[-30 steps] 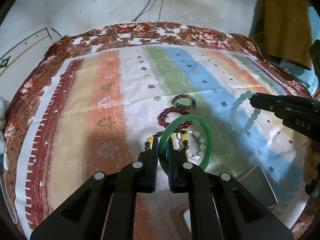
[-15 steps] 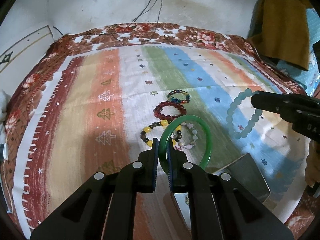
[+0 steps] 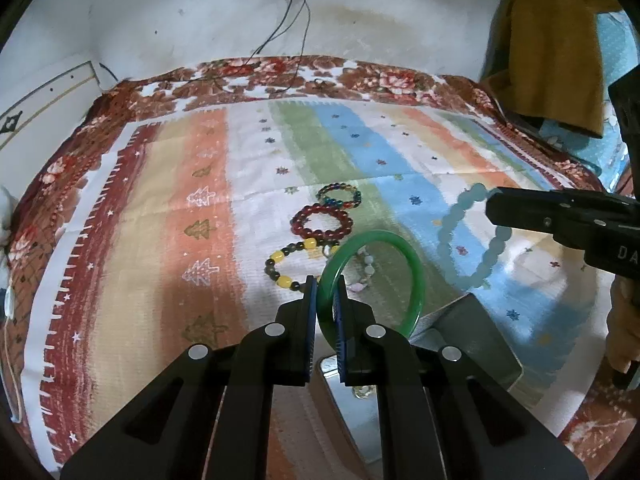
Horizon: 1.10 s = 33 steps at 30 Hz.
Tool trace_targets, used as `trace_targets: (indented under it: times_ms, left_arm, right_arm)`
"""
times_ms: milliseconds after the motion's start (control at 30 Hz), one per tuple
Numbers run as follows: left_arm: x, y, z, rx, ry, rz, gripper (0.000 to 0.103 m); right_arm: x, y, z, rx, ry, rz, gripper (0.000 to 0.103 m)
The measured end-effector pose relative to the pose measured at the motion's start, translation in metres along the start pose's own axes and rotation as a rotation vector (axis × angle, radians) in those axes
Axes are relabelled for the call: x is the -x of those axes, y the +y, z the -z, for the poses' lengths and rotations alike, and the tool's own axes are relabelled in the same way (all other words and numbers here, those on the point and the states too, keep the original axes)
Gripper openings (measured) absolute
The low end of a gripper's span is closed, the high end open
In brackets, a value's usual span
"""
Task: Organize jewelry
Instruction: 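Lift and carry the bangle and light-blue bracelet over the tin box, then open both grippers to drop the bangle and bracelet into the tin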
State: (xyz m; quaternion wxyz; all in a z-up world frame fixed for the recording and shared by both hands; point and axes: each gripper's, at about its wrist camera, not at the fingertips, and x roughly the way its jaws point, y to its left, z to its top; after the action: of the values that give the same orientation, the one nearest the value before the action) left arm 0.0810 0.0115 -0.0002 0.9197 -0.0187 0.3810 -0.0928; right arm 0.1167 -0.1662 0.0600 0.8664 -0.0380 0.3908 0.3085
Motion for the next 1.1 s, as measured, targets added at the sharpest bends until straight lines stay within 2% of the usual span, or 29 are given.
trace_targets:
  times_ms: [333,633,833,1000,1067,1100]
  left_arm:
    - [0.011,-0.007,0.015,-0.019,-0.01,0.015,0.008]
    - [0.013,-0.008,0.026,-0.02,0.005,0.006,0.008]
    - [0.013,-0.009,0.028,-0.014,0.01,0.032,0.008]
    - [0.006,-0.012,0.031,-0.008,0.049,0.062,0.009]
    - [0.003,-0.01,0.031,0.008,0.056,0.039,0.016]
    - [0.002,-0.007,0.031,0.018,0.058,0.031,0.022]
  right_arm:
    - [0.006,0.018,0.008,0.034,0.004,-0.063,0.013]
    - [-0.001,0.024,0.027,0.051,0.061,-0.056,0.013]
    - [-0.005,0.026,0.038,0.061,0.091,-0.057,0.013]
    - [-0.009,0.028,0.043,0.072,0.112,-0.053,0.014]
    - [-0.011,0.026,0.042,0.059,0.113,-0.055,0.029]
    - [-0.01,0.024,0.041,0.05,0.108,-0.054,0.047]
